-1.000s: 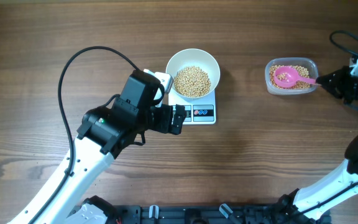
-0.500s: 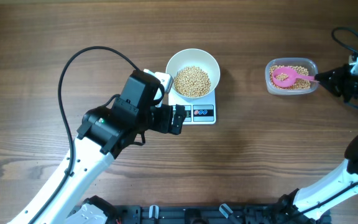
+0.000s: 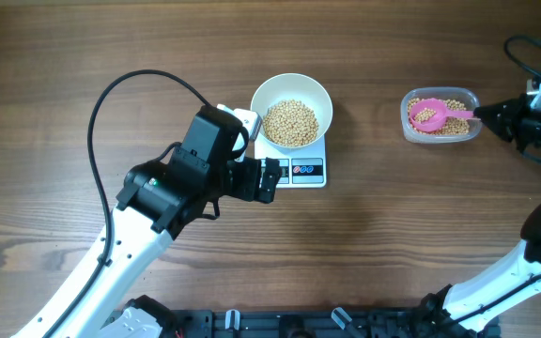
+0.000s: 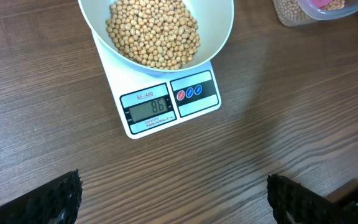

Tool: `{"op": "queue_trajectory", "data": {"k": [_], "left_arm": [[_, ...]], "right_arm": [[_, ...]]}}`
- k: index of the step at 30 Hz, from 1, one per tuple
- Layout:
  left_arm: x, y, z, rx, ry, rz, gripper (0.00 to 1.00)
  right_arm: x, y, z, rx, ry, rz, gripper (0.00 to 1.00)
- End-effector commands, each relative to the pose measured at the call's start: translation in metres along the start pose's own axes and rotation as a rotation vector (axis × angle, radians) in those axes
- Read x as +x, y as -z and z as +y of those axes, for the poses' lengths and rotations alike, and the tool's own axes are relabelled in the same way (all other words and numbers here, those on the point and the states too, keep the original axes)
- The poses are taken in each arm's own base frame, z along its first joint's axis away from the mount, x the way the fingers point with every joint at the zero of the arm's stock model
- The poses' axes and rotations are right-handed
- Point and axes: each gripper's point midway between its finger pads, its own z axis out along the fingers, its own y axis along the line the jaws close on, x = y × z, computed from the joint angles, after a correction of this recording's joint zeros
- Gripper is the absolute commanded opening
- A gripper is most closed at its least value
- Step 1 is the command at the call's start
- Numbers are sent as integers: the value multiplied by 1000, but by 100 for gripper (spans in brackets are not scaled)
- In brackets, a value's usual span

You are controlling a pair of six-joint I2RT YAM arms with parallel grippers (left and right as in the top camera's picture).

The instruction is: Scoop item into bowl and weigh 150g on scale

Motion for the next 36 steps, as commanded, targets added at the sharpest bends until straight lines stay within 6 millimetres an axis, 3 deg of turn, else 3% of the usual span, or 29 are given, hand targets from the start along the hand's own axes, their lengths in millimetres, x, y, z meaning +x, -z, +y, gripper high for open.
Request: {"op": "queue_trajectory", "data": {"k": [1, 5, 14, 22, 28, 31, 36], "left_arm": [[1, -1, 1, -8, -24, 2, 100], [1, -1, 1, -8, -24, 2, 100], [1, -1, 1, -8, -24, 2, 100], [1, -1, 1, -8, -24, 2, 100], [1, -1, 1, -8, -24, 2, 100], [1, -1, 1, -8, -24, 2, 100], [1, -1, 1, -8, -24, 2, 100]], "right_arm": [[-8, 3, 33, -150, 77, -24, 4], [-14, 10, 53, -243, 104, -52, 4], [-17, 13, 48, -173, 146, -69, 4], [-26, 41, 63, -34, 318, -153, 4], [-24, 61, 96, 82, 465, -210, 4], [-23, 57, 98, 192, 512, -208, 4], [-13, 34, 91, 376, 606, -130, 4]]}}
